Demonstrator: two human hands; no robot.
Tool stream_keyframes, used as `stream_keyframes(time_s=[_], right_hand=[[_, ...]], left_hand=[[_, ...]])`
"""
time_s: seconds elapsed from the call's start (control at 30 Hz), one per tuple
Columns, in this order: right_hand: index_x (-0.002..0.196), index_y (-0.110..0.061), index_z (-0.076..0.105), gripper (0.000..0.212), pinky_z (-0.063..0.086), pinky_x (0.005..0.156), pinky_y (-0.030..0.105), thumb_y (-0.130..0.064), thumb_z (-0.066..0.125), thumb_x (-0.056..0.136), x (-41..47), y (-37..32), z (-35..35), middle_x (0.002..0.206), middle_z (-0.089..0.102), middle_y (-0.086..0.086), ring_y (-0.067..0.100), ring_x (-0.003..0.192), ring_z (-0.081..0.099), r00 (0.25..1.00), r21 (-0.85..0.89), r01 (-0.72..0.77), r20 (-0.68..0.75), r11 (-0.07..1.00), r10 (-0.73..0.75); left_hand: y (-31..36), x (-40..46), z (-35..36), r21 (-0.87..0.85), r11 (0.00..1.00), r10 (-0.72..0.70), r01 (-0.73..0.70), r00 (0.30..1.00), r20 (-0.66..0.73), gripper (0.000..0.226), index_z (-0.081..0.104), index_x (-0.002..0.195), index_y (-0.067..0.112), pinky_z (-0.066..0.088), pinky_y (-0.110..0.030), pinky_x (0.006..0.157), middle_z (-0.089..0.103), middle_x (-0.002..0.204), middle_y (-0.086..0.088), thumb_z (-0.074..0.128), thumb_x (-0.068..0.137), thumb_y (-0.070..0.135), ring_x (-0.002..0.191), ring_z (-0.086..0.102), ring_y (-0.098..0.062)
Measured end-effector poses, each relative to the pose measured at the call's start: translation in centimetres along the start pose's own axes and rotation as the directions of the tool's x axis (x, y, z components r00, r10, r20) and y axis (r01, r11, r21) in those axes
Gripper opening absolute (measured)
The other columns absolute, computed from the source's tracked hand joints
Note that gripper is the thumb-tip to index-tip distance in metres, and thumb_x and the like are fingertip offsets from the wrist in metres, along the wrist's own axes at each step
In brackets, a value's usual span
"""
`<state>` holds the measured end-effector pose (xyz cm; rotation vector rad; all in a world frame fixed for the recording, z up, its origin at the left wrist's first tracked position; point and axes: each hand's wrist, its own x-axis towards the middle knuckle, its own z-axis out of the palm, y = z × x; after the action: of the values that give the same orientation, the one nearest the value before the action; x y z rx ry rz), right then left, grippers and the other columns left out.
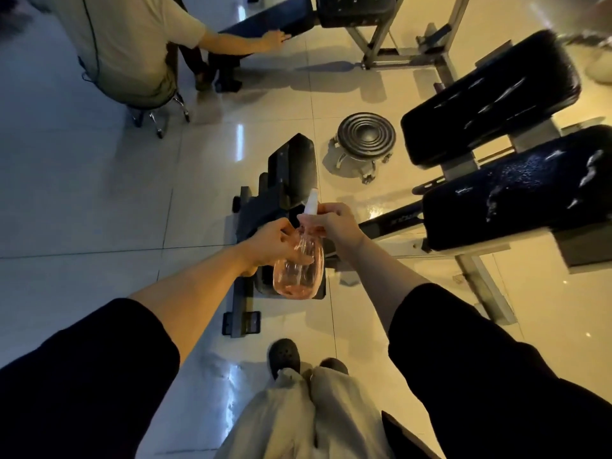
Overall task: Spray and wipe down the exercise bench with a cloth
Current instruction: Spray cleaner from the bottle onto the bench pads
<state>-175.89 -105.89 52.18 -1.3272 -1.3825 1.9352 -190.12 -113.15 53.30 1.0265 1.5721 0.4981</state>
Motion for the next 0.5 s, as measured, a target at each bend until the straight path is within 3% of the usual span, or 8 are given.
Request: stream_keyframes(time_s=[0.07, 0.23, 0.37, 0.5], right_hand=[[0.113, 0.005, 0.059, 0.039, 0.050, 0.060, 0.021, -0.018, 0.071, 0.084, 0.5, -0.1, 0.4, 0.102, 0.064, 0.021, 0.017, 0.077, 0.066, 0.999, -0.005, 0.030, -0.019, 1.000, -0.030], [0.112, 0.004, 0.058, 0.045, 0.049, 0.068, 0.028, -0.022, 0.075, 0.080, 1.4, 0.3, 0.4, 0.096, 0.063, 0.016, 0.019, 0.080, 0.065, 0.999, -0.017, 0.020, 0.028, 1.000, -0.020], [0.113, 0.000, 0.057, 0.037, 0.053, 0.079, 0.035, -0.023, 0.070, 0.086, 0.5, 1.9, -1.0, 0.093, 0.063, 0.012, 0.024, 0.085, 0.065, 0.989, -0.014, -0.049, 0.140, 0.999, 0.050], [0.116, 0.003, 0.057, 0.046, 0.053, 0.072, 0.035, -0.020, 0.075, 0.081, 0.3, 4.4, -3.7, 0.093, 0.061, 0.015, 0.025, 0.081, 0.064, 0.961, -0.019, -0.131, 0.244, 0.991, 0.132]], left_hand=[[0.1, 0.1, -0.4, -0.004, 1.000, 0.012, -0.012, 1.000, -0.021, 0.045, 0.048, 0.111, 0.027, 0.049, -0.025, 0.079, 0.059, 0.108, 0.004, 0.077, 0.079, 0.014, 0.103, 0.057, -0.013], [-0.5, 0.2, -0.5, 0.001, 1.000, -0.016, 0.016, 0.998, -0.067, 0.052, 0.048, 0.118, 0.019, 0.050, -0.041, 0.094, 0.058, 0.119, -0.006, 0.079, 0.077, 0.016, 0.111, 0.057, -0.022], [-1.0, -0.2, 2.0, -0.055, 0.996, -0.077, 0.071, 0.990, -0.116, 0.052, 0.046, 0.117, 0.019, 0.050, -0.039, 0.093, 0.057, 0.117, -0.005, 0.079, 0.077, 0.016, 0.110, 0.056, -0.023], [-1.9, -0.4, 6.6, -0.142, 0.981, -0.156, 0.132, 0.972, -0.174, 0.046, 0.049, 0.105, 0.021, 0.052, -0.041, 0.090, 0.058, 0.114, -0.007, 0.082, 0.073, 0.012, 0.107, 0.057, -0.024]])
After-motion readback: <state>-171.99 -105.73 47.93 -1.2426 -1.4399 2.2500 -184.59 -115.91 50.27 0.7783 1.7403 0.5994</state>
